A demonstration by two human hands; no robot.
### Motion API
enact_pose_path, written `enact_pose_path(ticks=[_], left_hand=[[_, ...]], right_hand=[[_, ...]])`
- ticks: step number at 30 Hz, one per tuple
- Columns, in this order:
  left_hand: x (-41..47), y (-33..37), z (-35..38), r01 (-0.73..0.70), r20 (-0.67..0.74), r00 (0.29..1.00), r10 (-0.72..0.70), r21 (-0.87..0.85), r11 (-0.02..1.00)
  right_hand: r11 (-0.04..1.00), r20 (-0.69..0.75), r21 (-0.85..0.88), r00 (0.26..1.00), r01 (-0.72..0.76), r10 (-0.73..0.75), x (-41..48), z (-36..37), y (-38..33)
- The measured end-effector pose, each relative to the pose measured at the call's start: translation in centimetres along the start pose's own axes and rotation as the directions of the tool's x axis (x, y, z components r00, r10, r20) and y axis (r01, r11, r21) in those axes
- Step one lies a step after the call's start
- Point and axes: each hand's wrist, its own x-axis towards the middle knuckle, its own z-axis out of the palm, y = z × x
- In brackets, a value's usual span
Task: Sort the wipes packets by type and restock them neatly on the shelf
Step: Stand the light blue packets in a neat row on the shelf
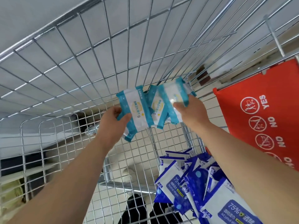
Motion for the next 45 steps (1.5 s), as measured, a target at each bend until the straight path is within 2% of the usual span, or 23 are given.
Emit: enact_pose_path(ticks=[2,6,9,12,15,18,21,26,30,38,45], left_hand=[[-0.2,-0.2,-0.1,-0.008,0.001,1.000,0.008,-0.010,1.000],[0.1,-0.5,-0.1,-0.024,0.024,0.999,0.023,0.039,0.999],[0.5,-0.8,0.0,-0.024,0.035,0.999,0.021,0.077,0.997],[0.5,-1.0,-0.3,-0.020,0.042,0.999,0.018,0.046,0.999],[0.0,-0.9,-1.1,-0.012,0.045,0.999,0.013,-0.012,1.000],[-1.1,-0.8,-2.3,-0.003,0.045,0.999,0.006,-0.063,0.998],[-2.7,-0.1,-3.8,-0.020,0.038,0.999,0.023,-0.081,0.997],[-7.3,3.3,-7.1,-0.064,-0.037,0.998,0.059,-0.120,0.991],[-13.5,6.9,-10.7,-0.131,-0.150,0.983,0.109,-0.147,0.980],[-31.8,12.8,-18.7,-0.285,-0.413,0.888,0.200,-0.154,0.946],[-46.9,14.3,-27.8,-0.325,-0.640,0.743,0.195,-0.091,0.941]], right_hand=[[0.960,0.025,0.264,0.996,-0.094,0.091,-0.8,-0.1,-0.1],[0.881,0.118,0.435,0.982,-0.187,0.150,-2.3,1.3,-1.8],[0.848,0.094,0.482,0.975,-0.220,0.200,-2.1,2.9,-2.9],[0.833,0.048,0.506,0.972,-0.223,0.230,-1.9,3.4,-3.3],[0.866,0.002,0.461,0.976,-0.194,0.217,-2.4,3.2,-3.6],[0.937,-0.057,0.339,0.993,-0.082,0.107,-3.9,2.0,-4.4],[0.982,-0.054,0.179,0.998,0.053,-0.044,-6.0,-0.1,-6.0],[0.970,-0.057,0.025,0.969,0.242,-0.240,-10.0,-4.4,-10.4],[0.924,-0.042,-0.043,0.923,0.381,-0.382,-14.5,-8.9,-14.9],[0.752,0.066,-0.157,0.766,0.641,-0.639,-27.6,-17.8,-23.9],[0.516,0.131,-0.133,0.531,0.846,-0.837,-41.0,-21.8,-33.5]])
